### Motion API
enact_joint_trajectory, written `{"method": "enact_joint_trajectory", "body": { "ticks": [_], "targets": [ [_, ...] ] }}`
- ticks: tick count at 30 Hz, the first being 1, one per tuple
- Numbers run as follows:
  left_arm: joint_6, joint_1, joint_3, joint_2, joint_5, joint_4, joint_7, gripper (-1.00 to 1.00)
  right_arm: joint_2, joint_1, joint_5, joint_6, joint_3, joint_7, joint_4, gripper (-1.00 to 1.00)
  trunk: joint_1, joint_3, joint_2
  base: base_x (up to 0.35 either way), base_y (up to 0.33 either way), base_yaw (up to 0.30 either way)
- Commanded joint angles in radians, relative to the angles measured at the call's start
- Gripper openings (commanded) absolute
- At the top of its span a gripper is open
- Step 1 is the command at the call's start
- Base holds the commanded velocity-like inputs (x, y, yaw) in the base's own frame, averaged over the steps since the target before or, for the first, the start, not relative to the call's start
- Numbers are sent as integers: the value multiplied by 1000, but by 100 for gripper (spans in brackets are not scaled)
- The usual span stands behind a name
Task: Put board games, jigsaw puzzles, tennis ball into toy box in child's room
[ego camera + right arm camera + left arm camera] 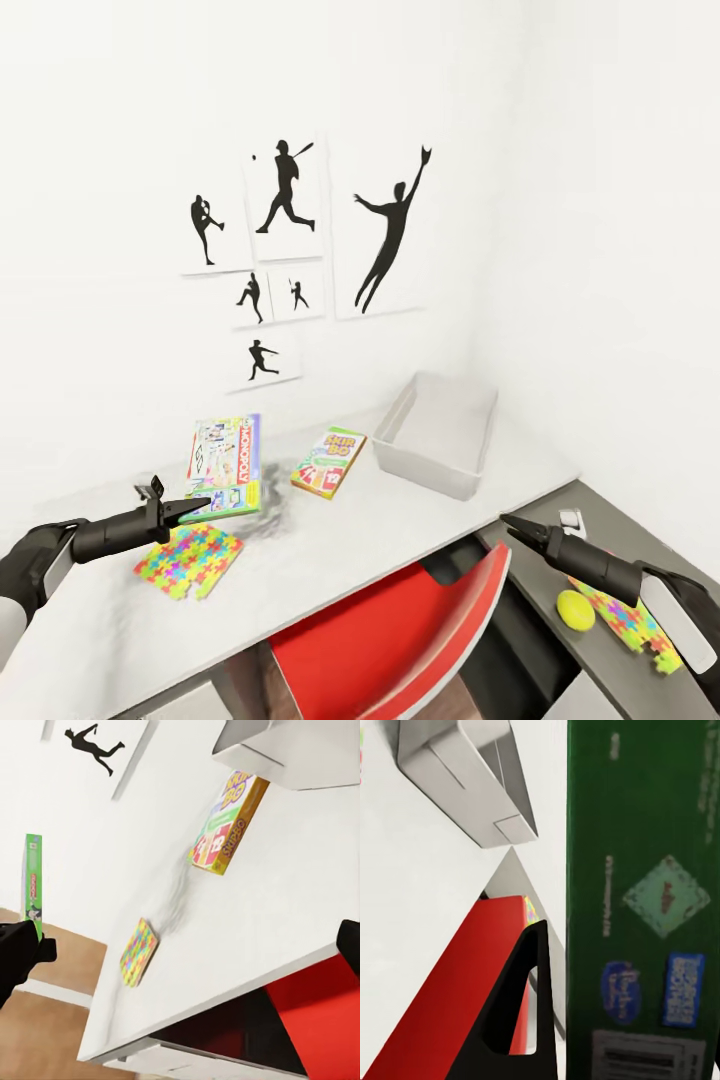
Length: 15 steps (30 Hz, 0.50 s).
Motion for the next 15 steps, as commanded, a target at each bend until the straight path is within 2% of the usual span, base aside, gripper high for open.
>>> {"method": "enact_joint_trajectory", "body": {
  "ticks": [1, 11, 15],
  "targets": [
    [10, -1, 0, 0, -2, 0, -4, -100, 0, -1, -5, 7, 0, 0, 0, 100, 0, -2, -1, 140, -130, 50],
    [10, -1, 0, -1, -1, 0, -4, -100, -1, -1, -5, 7, 0, 2, -1, 100, 0, -2, -1, 202, -180, 12],
    [10, -1, 0, 0, -1, 0, -4, -100, 0, -1, -5, 7, 0, 2, 0, 100, 0, -2, -1, 77, -74, 51]
  ]
}}
